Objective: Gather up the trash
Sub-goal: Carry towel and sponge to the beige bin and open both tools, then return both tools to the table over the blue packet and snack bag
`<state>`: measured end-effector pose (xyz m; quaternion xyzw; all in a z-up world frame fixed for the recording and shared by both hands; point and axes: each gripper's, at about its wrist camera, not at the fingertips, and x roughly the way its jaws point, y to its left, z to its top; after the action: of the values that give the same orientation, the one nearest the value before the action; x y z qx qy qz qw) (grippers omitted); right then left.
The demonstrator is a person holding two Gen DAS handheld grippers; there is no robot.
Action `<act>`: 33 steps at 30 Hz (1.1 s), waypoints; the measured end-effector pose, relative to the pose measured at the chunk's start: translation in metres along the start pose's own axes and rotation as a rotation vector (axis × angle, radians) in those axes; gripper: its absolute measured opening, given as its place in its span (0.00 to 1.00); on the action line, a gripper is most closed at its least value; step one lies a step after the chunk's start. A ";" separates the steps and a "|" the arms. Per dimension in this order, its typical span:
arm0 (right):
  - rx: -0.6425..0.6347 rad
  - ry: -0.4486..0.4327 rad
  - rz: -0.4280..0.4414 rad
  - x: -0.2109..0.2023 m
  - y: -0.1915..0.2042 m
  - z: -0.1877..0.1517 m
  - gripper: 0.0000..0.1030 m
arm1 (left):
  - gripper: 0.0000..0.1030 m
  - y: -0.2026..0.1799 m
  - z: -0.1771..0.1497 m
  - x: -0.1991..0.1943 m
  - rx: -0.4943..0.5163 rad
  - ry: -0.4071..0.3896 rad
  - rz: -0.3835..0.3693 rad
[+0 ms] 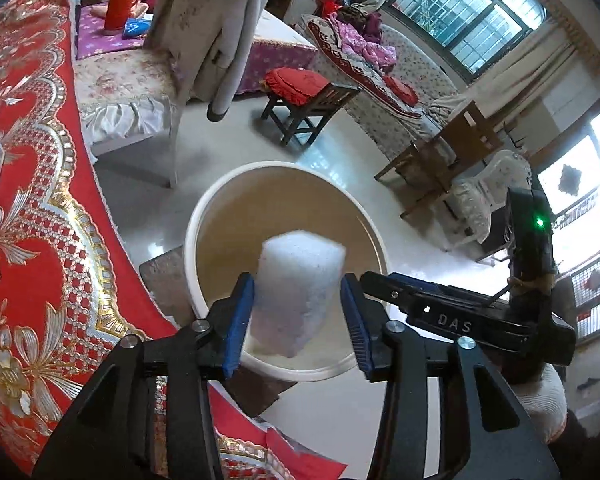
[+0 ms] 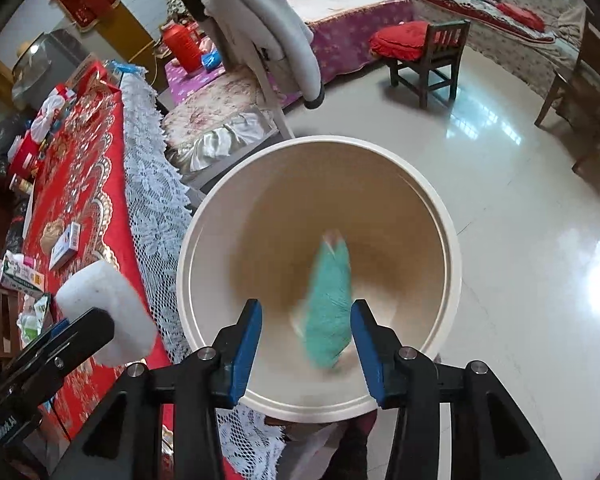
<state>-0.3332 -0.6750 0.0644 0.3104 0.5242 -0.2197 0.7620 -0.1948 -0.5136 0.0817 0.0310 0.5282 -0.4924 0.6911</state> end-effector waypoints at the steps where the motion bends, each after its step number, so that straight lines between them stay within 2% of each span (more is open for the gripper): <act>1: 0.000 0.002 0.002 0.000 0.000 0.000 0.43 | 0.44 0.000 0.001 0.000 -0.001 -0.001 0.005; 9: -0.029 -0.002 0.028 -0.001 0.019 -0.001 0.43 | 0.46 0.014 -0.003 -0.015 -0.020 -0.033 0.045; 20: -0.139 0.006 0.083 0.007 0.083 0.000 0.44 | 0.46 0.066 -0.026 -0.072 -0.084 -0.120 0.246; 27: -0.225 0.011 0.131 0.013 0.135 -0.002 0.45 | 0.46 0.104 -0.040 -0.110 -0.149 -0.171 0.337; 33: -0.308 0.027 0.173 0.023 0.185 -0.008 0.52 | 0.46 0.137 -0.056 -0.148 -0.212 -0.212 0.408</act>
<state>-0.2082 -0.5378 0.0858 0.2368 0.5333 -0.0662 0.8094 -0.1299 -0.3164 0.1041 0.0126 0.4844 -0.2848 0.8271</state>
